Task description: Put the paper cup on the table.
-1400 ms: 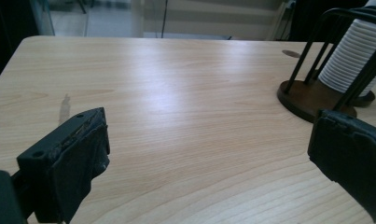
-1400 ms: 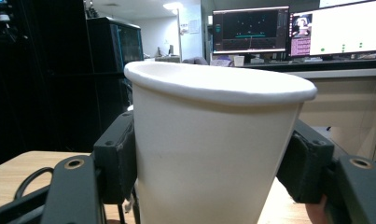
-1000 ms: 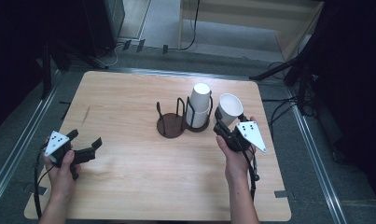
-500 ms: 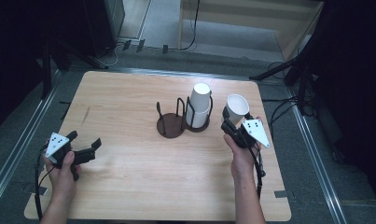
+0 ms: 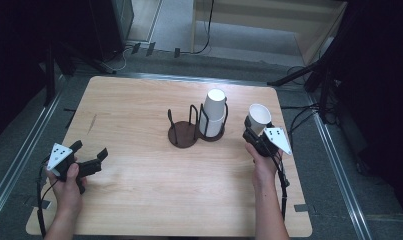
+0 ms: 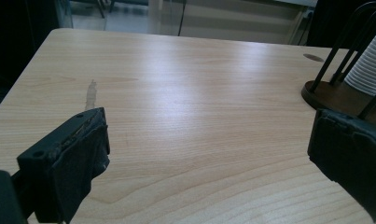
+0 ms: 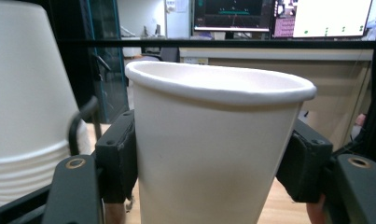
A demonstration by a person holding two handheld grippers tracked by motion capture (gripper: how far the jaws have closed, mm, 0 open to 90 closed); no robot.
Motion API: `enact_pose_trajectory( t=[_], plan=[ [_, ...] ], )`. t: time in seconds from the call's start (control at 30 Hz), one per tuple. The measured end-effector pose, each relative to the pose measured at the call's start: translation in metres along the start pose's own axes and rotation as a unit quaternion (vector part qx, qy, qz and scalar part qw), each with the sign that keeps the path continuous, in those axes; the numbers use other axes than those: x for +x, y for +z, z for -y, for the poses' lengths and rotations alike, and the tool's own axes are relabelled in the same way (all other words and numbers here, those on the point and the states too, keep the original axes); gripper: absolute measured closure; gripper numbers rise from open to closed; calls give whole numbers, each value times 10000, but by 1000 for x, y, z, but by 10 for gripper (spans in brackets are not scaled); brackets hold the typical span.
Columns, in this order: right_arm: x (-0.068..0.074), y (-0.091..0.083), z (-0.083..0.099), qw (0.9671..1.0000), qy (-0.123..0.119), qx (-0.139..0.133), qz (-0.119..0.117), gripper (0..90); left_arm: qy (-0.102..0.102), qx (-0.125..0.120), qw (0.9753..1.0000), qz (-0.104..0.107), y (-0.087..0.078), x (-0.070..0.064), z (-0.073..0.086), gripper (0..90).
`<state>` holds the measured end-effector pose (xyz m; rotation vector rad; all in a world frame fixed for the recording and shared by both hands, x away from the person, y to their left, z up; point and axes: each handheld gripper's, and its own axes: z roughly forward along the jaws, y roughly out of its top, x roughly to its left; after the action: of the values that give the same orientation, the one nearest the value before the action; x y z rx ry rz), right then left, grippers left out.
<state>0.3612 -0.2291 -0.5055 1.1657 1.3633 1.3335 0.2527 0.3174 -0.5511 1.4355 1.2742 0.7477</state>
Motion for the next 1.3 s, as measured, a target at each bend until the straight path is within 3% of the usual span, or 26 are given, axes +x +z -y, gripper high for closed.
enact_pose_trajectory(
  t=[0.2,0.43,0.57,0.7,0.97,1.17,1.3],
  plan=[
    [-6,11,12,9998,148,166,21,317,6,3,10000,-12,0,0,0,0],
    [-14,22,24,9987,18,464,213,317,-1,11,10000,-8,0,0,0,0],
    [-17,26,27,9976,107,645,209,317,-4,13,10000,0,0,0,0,0],
    [-18,29,29,9956,-128,870,326,315,1,14,10000,-3,0,0,0,0],
    [-21,34,34,9924,258,1167,288,299,-5,22,10000,9,0,0,0,0],
    [-19,35,35,9918,166,1224,337,283,-10,22,10000,4,0,0,0,0],
    [-19,35,34,9906,236,1277,422,259,-14,24,10000,6,0,0,0,0]
  ],
)
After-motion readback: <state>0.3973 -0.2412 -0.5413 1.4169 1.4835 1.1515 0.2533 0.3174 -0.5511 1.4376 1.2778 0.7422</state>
